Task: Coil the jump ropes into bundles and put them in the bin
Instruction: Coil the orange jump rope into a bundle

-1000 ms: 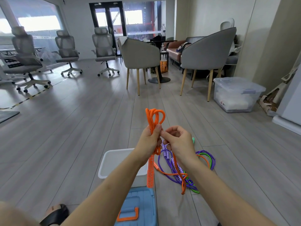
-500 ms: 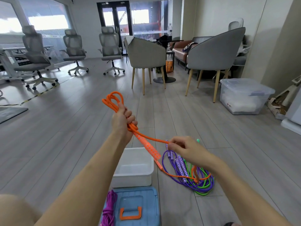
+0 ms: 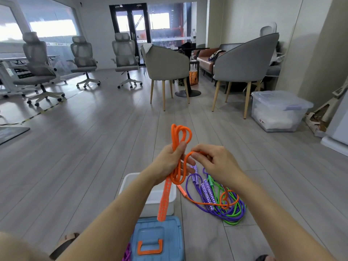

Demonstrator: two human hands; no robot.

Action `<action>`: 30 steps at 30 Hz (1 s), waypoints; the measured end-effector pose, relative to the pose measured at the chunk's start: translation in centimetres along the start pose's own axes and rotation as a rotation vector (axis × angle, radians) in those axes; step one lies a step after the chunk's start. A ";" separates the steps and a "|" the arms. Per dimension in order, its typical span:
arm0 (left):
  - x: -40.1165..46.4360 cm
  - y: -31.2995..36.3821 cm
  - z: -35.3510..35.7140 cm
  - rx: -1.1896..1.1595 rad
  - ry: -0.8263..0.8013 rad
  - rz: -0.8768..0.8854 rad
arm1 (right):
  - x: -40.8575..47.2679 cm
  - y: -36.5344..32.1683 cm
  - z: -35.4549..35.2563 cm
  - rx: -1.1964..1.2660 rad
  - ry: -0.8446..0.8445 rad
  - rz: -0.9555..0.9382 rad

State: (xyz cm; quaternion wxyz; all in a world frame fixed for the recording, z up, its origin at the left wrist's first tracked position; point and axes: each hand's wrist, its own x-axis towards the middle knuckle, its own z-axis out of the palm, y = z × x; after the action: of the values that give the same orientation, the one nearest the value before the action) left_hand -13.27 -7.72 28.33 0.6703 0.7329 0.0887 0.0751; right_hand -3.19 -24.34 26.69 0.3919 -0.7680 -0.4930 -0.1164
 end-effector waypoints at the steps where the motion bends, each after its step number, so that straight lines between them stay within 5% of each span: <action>1: -0.1 0.0 0.3 -0.006 -0.012 -0.014 | -0.1 0.0 0.1 -0.013 0.018 0.003; 9: -0.2 0.3 1.3 -0.139 -0.091 -0.069 | -0.1 0.1 0.2 -0.130 0.124 0.091; 14: -0.8 0.0 0.4 0.213 -0.338 -0.192 | -0.4 2.5 -0.4 -0.294 0.046 0.222; 17: -1.2 0.1 -0.6 0.230 -0.413 -0.297 | -0.8 3.9 -0.5 -0.282 0.057 0.307; 24: -0.9 -0.8 -2.6 -0.045 -0.207 -0.195 | -0.8 6.8 -0.9 0.197 0.245 0.601; 30: -0.6 -2.7 -0.9 0.115 0.012 -0.087 | -0.6 4.4 2.2 0.476 0.307 0.711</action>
State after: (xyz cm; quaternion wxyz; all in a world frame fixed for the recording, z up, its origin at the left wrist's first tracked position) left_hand -14.15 -6.80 25.71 0.6291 0.7653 0.1284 0.0450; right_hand -0.17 -24.09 22.77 0.6416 -0.7521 -0.1477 0.0294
